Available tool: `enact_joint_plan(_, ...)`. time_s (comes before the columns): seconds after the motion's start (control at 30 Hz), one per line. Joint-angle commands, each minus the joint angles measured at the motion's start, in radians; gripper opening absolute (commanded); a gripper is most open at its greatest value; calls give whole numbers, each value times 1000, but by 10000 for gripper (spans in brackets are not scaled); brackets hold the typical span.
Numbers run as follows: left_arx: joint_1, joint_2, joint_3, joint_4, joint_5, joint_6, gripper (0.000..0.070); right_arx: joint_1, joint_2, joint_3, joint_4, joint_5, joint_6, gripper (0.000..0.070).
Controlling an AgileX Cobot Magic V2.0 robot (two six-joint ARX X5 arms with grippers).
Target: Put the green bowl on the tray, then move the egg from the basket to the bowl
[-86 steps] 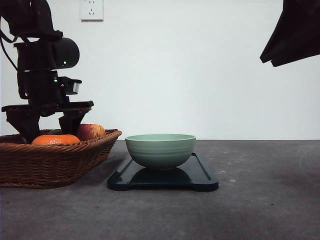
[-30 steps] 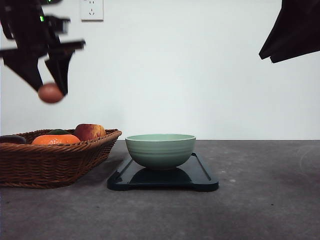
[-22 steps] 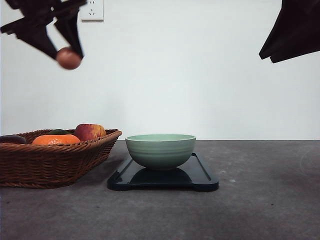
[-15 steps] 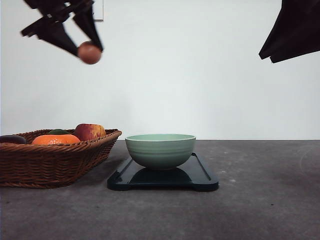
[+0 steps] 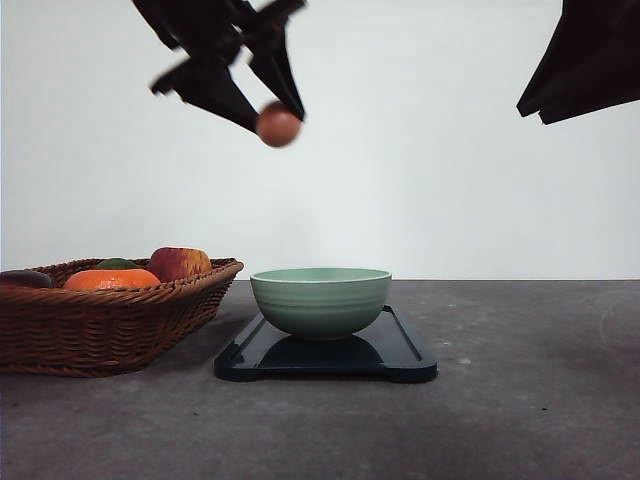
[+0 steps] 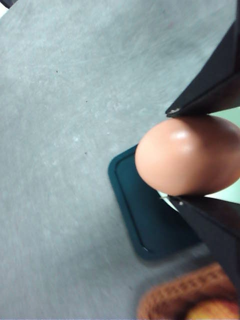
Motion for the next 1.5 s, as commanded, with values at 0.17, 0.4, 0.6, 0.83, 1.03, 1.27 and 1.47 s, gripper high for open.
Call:
enact_joint_plan(0.17, -46, 130, 19, 60, -7, 12, 189, 6, 8, 4, 5, -1, -3, 149)
enact_joint_plan(0.4, -83, 237, 19, 89, -18, 33, 188, 6, 8, 4, -9, -2, 4, 149)
enact_joint_plan(0.6, -107, 306, 19, 96, -58, 54, 188, 6, 8, 4, -16, -2, 5, 149)
enact_joint_plan(0.83, -110, 359, 19, 93, -74, 56, 188, 6, 8, 4, -16, -2, 16, 149)
enact_joint_plan(1.03, -110, 375, 19, 96, -97, 56, 188, 6, 8, 4, -16, -2, 20, 149)
enact_joint_plan(1.27, -110, 382, 19, 94, -100, 59, 188, 6, 8, 4, -16, -2, 23, 149)
enact_joint_plan(1.47, -110, 382, 19, 93, -100, 59, 200, 6, 8, 4, -16, -2, 23, 149)
